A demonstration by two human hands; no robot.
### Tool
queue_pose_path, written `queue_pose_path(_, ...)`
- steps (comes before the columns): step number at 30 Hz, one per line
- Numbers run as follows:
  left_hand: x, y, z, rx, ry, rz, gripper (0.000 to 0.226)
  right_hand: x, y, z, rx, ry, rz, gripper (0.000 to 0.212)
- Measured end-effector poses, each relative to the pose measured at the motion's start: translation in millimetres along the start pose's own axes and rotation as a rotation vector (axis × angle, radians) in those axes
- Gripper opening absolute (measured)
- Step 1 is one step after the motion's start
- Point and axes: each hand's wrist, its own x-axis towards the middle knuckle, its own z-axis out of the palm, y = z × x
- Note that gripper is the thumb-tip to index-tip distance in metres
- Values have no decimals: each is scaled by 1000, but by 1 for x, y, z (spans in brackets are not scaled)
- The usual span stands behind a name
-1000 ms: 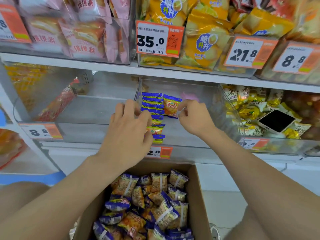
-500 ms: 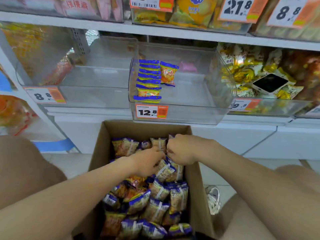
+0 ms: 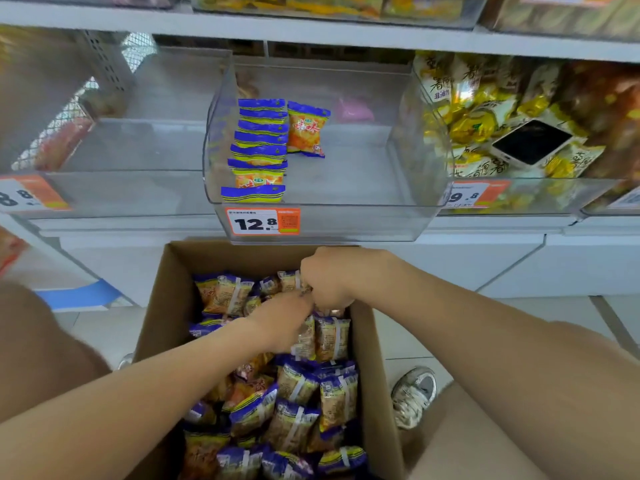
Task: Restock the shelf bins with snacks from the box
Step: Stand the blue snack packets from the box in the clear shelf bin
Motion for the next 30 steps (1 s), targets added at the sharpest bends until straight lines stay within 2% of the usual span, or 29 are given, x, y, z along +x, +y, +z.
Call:
queue_pose_path(3,-10,3,-26,-281,86,-152,8,-4,18,6,102,42,-48,22)
queue_pose_path(5,-26,1,-49,-506,136,-277,18,-14,30,11,187,37,-71,42)
queue_pose_path(7,-44,-1,-70,-747,148,-359,31,-25,37,12,277,53,-91,75)
queue_pose_path(9,-63,0,-93,-938,171,-408,37,-32,33,3,329,184,-169,88)
queue_pose_path(11,-81,7,-116,-1079,206,-405,33,-37,24,-15,425,355,-238,72)
queue_pose_path(14,-105,13,-143,-1146,270,-327,32,-55,16,-48,425,528,-192,36)
queue_pose_path(16,-117,14,-156,-1184,360,-277,37,-67,17,-67,525,528,-156,18)
queue_pose_path(18,-127,13,-166,-1254,485,-154,34,-74,17,-80,781,472,-152,23)
queue_pose_path(21,-132,11,-173,-1206,563,29,22,-76,15,-92,1039,421,-103,22)
queue_pose_path(26,-121,4,-173,-1098,690,93,18,-64,19,-96,1418,418,-38,38)
queue_pose_path(28,-114,0,-173,-873,815,84,20,-60,22,-97,1510,448,-7,42)
queue_pose_path(30,-107,-10,-171,-465,959,-19,29,-46,34,-100,1460,554,122,42)
